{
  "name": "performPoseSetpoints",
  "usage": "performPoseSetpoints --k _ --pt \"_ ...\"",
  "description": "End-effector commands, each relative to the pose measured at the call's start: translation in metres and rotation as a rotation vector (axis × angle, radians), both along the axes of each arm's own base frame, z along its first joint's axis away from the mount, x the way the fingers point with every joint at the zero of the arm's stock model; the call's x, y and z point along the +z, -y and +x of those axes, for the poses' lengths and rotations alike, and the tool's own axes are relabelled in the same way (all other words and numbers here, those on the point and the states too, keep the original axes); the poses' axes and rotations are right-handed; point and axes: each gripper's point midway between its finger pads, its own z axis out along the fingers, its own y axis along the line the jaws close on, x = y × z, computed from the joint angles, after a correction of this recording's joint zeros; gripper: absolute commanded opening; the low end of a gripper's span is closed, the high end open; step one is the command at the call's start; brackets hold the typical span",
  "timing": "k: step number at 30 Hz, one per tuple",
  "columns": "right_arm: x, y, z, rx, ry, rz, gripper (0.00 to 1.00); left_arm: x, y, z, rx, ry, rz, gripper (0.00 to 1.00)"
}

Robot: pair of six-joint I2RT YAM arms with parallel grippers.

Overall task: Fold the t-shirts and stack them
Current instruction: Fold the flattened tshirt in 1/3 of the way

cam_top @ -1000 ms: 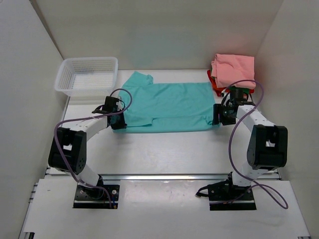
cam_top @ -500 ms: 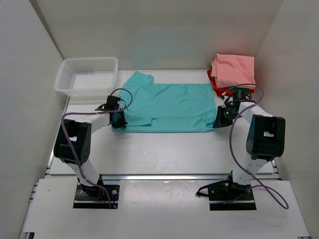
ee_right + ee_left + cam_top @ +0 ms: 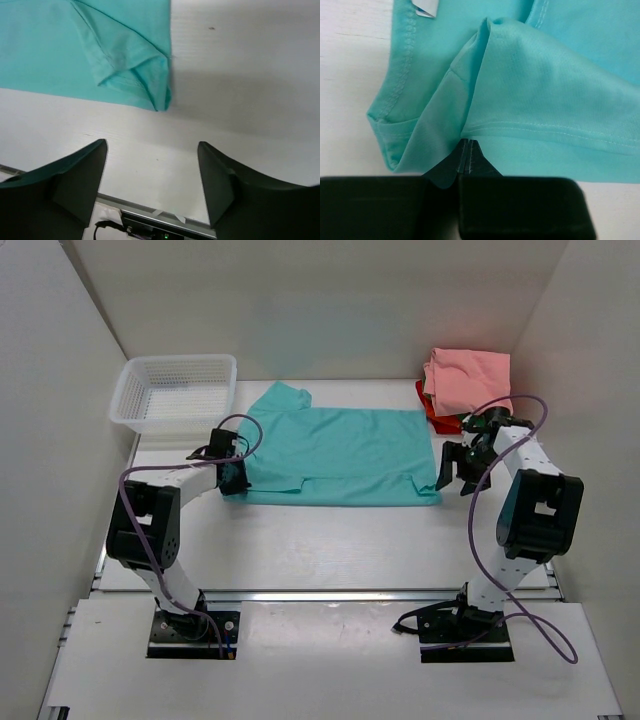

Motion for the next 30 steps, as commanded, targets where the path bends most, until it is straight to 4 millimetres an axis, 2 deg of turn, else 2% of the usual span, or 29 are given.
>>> performPoseSetpoints --k 1,2,4,6,8,9,10,11,14,16,18,20,23,26,27,28,30 --pt "0.018 0.008 -0.005 -0.042 0.025 -0.100 0.67 0.032 -0.006 0.006 0.001 0.077 0.007 0.00" --pt "0.021 0.001 -0.001 -0.035 0.049 -0.097 0.63 0.037 -0.003 0.008 -0.002 0.088 0.002 0.00" --pt "0.029 -0.015 0.006 -0.015 0.104 -0.077 0.48 0.047 0.001 0.017 -0.004 0.134 -0.019 0.02" --pt "0.033 -0.049 0.016 0.054 0.178 -0.003 0.42 0.043 0.005 0.022 -0.004 0.135 -0.024 0.01" --pt "0.027 -0.074 0.018 0.070 0.197 0.074 0.38 0.042 0.011 0.028 -0.014 0.133 -0.027 0.02" --pt "0.030 -0.091 0.024 0.091 0.228 0.117 0.37 0.033 0.015 0.028 -0.022 0.113 -0.024 0.02" --pt "0.023 -0.104 0.022 0.099 0.219 0.138 0.36 0.028 0.016 0.031 -0.021 0.103 -0.022 0.02" --pt "0.021 -0.113 0.029 0.112 0.241 0.164 0.35 0.024 0.019 0.031 -0.029 0.098 -0.016 0.02" --pt "-0.002 -0.139 0.032 0.133 0.226 0.212 0.33 0.002 0.020 0.033 -0.023 0.061 0.009 0.02" --pt "-0.024 -0.142 0.028 0.121 0.174 0.188 0.32 -0.003 0.020 0.034 -0.006 0.042 0.015 0.02" --pt "-0.038 -0.137 0.027 0.100 0.143 0.147 0.32 -0.007 0.021 0.030 -0.011 0.009 0.040 0.02" --pt "-0.057 -0.131 0.011 0.097 0.083 0.114 0.34 -0.012 0.025 0.018 -0.044 -0.071 0.062 0.01" --pt "-0.070 -0.126 -0.014 0.098 0.016 0.087 0.37 -0.024 0.036 -0.015 -0.115 -0.192 0.037 0.00" --pt "-0.076 -0.126 -0.048 0.109 -0.061 0.079 0.35 -0.026 0.048 -0.061 -0.193 -0.261 0.043 0.00" --pt "-0.073 -0.129 -0.053 0.116 -0.059 0.083 0.34 -0.026 0.048 -0.067 -0.196 -0.264 0.046 0.00" --pt "-0.080 -0.129 -0.074 0.128 -0.107 0.066 0.33 -0.024 0.048 -0.083 -0.210 -0.262 0.059 0.00" --pt "-0.080 -0.133 -0.098 0.150 -0.124 0.056 0.34 -0.027 0.041 -0.119 -0.215 -0.294 0.061 0.00"
